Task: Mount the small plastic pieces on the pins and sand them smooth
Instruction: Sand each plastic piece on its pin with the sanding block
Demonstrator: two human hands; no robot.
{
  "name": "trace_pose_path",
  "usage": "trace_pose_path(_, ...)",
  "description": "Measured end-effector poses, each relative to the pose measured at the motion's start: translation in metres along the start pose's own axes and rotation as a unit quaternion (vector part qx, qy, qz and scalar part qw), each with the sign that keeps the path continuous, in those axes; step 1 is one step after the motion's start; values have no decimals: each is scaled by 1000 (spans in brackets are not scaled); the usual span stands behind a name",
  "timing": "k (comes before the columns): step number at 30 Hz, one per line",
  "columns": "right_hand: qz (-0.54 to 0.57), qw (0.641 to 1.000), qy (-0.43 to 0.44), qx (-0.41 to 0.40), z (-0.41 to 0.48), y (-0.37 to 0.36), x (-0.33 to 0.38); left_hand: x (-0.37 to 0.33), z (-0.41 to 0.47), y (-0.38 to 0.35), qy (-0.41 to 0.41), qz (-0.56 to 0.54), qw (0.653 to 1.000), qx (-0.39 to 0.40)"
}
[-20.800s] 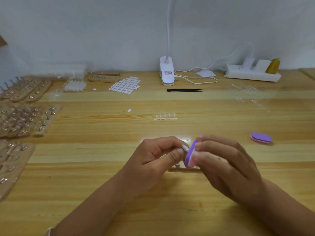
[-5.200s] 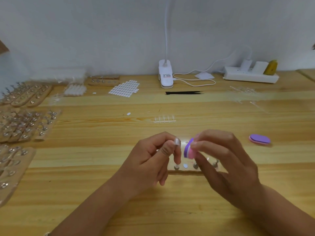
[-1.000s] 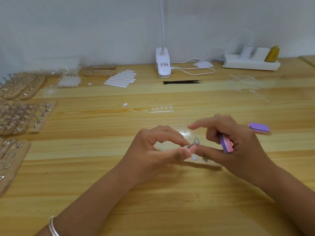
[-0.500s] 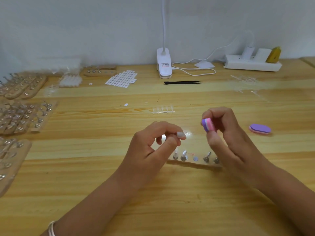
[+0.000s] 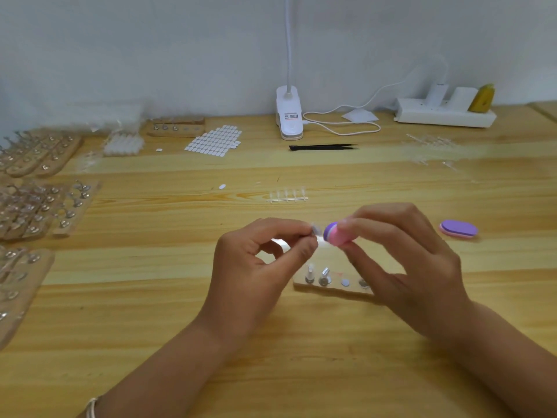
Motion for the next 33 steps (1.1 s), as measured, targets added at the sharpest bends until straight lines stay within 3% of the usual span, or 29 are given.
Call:
trace_pose_path(7,13,999,47,-15,0,-9,14,-2,0,-3,-8,-25,999,24)
trace_pose_path(12,-17,1000,12,-19,-3,4,-6,6,2,-2,26,-48,998,22)
trace_pose_path(17,11,998,63,-25,0,-4,13,5,-1,-9,26,-63,996,62)
trace_pose_path(22,-5,999,31,-18,-2,2,-1,11,0,-8,60,-99,991,63)
trace_pose_path(33,-14,998,54,-32,-1,2,8,10,-4,-14,69,-152,981,102)
Point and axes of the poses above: each hand's wrist, its own z-axis towards the middle knuckle, its own y-axis out of the back of the hand, x = y × z, the point moved 8 cm from there along z, towards the middle knuckle, and after that the axes turned 13 degrees about y, right-handed, at the moved point
